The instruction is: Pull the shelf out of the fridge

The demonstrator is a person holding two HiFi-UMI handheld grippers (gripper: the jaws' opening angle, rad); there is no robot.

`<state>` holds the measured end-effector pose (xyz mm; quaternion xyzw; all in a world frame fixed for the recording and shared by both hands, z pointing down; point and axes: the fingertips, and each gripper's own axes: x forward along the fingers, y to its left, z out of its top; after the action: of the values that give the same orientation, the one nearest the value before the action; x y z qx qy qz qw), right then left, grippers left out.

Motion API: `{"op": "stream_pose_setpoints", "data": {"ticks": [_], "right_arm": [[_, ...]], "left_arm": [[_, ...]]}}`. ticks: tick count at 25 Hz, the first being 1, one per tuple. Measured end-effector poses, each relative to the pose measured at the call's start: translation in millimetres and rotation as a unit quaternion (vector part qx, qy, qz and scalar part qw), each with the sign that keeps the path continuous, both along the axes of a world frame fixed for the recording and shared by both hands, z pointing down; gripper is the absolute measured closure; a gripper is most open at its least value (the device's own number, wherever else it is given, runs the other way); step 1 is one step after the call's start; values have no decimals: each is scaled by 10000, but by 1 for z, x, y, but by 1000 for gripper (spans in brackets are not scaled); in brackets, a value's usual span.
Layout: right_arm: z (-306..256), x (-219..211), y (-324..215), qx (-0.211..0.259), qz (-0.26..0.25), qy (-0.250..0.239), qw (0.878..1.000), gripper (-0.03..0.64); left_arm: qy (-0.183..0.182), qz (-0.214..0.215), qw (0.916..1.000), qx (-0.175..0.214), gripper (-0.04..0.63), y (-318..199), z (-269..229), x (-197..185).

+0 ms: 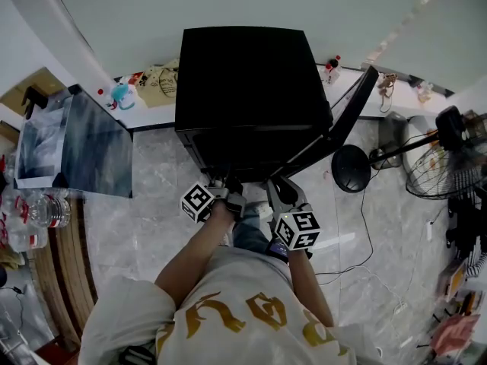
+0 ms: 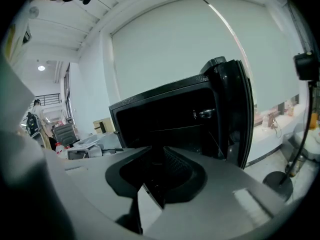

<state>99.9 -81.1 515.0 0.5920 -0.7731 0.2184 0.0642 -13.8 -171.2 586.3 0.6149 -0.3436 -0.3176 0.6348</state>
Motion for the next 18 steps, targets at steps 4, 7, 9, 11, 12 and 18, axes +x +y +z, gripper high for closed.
{"op": "stream_pose_setpoints", "data": {"ticks": [4,7,9,11,12,18], "right_arm": [[-1,-2,4,13,-19,31,10000,532],[-2,-3,6,50,-11,15,10000,549],[-3,-3,6,71,19,4,10000,551],[-4,-1,7,116,83,30,9999,554],[-6,0,8,162,131,69,9998,569],[-13,4,9,298,272,271,9988,595]], "left_arm": [[18,20,10000,-85,581,8,1,1],[15,22,10000,-79,580,11,1,1],[24,32,10000,-81,580,12,0,0],[23,48,9999,-102,580,16,0,-1],[13,61,9999,-105,579,17,0,-1],[37,89,9999,-142,578,25,0,-2]]}}
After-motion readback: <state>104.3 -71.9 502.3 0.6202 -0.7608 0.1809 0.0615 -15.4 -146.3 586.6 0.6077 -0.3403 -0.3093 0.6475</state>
